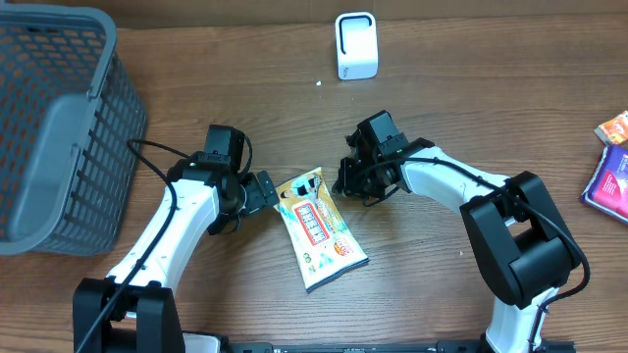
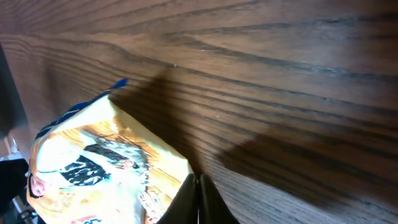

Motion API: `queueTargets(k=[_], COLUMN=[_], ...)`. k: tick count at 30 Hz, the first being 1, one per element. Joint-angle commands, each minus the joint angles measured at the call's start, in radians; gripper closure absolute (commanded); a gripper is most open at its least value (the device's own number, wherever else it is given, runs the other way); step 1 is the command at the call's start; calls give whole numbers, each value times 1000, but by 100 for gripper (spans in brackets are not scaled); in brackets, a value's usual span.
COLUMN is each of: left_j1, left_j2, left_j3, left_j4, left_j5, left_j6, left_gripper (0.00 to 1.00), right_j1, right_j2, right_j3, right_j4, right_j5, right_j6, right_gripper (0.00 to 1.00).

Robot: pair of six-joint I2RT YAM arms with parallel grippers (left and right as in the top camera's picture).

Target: Scan the item barcode

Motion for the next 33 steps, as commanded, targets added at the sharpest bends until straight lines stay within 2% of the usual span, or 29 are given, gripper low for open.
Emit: queueTargets(k=[1,2,4,6,7,9,12,17,22,24,26,28,30,32,33], left_j1=[0,0,0,0,0,0,0,0,0,0,0,0,0,0,0], left_j2=[2,2,5,14,24,51,122,247,301,301,301,301,301,300,300], left_j3=[12,11,8,4,1,-1,-1,-1,-1,-1,2,4,13,29,42], left_j4=[-3,2,18,31,39,47,64,155,216,224,227,230,227,217,204], left_j5=[17,56,90,103,105,130,248,549,642,642,641,641,641,641,640], left_j6=[-1,3,2,2,2,2,9,164,184,195,198,202,220,236,244], left_gripper=[0,4,5,5,0,0,0,0,2,17,41,60,71,90,96], right_j1=[-14,-31,-54,-68,-75,-90,-113,-146,-152,-152,-151,-150,-150,-150,-150], right_j2=[8,4,2,2,2,2,2,2,2,2,2,2,2,2,2], right_j3=[9,22,39,44,44,44,44,44,44,44,44,44,44,44,44], right_j4=[-7,-13,-15,-18,-21,-38,-81,-148,-153,-153,-154,-155,-162,-167,-169], right_j5=[-19,-70,-161,-207,-225,-247,-253,-259,-259,-259,-259,-260,-260,-264,-264], right_j6=[-7,-24,-76,-95,-95,-95,-120,-174,-174,-174,-175,-183,-193,-200,-204], right_gripper=[95,80,60,50,44,37,32,30,30,30,30,31,31,31,31])
